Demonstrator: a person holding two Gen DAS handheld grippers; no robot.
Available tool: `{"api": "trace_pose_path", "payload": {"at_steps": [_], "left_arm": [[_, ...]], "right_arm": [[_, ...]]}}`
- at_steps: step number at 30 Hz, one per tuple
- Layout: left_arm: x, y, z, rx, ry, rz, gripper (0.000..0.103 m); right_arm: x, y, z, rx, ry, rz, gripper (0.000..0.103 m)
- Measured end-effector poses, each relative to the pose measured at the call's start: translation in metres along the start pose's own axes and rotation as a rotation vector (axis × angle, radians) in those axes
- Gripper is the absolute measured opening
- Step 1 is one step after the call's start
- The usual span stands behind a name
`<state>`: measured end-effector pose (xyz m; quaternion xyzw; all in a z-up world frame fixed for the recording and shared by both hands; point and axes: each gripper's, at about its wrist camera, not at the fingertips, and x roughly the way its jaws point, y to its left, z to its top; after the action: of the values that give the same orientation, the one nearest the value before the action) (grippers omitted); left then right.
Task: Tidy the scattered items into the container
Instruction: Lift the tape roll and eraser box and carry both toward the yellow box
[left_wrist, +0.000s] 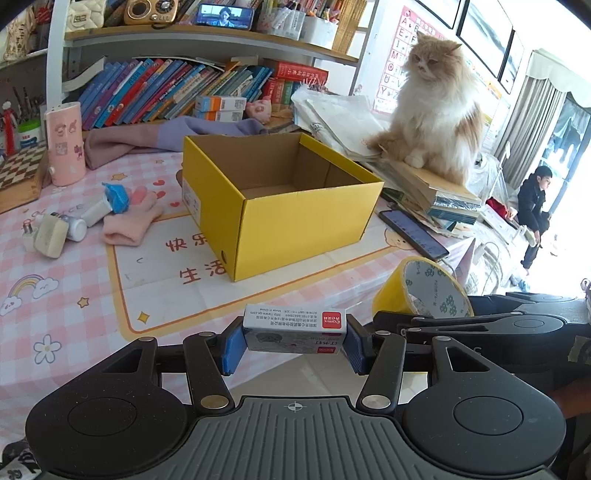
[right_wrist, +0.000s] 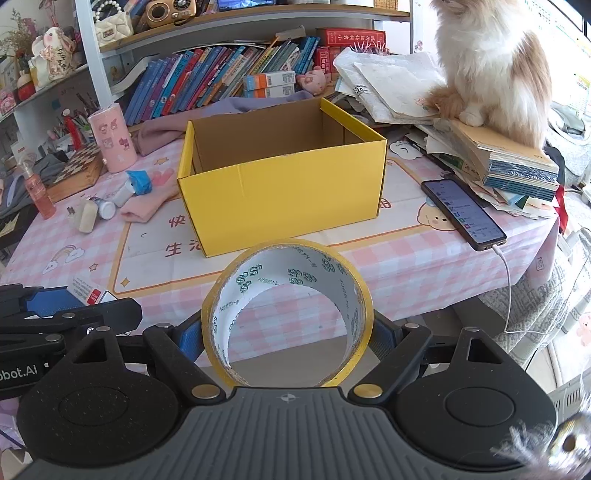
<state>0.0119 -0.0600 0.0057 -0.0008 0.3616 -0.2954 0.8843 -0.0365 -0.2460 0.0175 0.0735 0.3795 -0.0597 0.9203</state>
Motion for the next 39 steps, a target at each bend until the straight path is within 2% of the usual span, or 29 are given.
{"api": "trace_pose_path", "payload": {"at_steps": [17,34,39], "left_arm": [[0.011,-0.003,0.006,0.012,0.002,-0.024,0.053],[0.026,-0.002,0.02,0.023,0.025,-0.003,0.053],[0.027,0.003,0.019,-0.005,0.027,0.011,0.053]], "right_arm": [[0.005,-0.004,0.005,0.005,0.0,-0.018,0.084],[0.025,-0.009,0.019,0.034,0.021,0.013,0.084],[0.027,-0.006,0.018,0.022,0.026,0.021,0.084]]}}
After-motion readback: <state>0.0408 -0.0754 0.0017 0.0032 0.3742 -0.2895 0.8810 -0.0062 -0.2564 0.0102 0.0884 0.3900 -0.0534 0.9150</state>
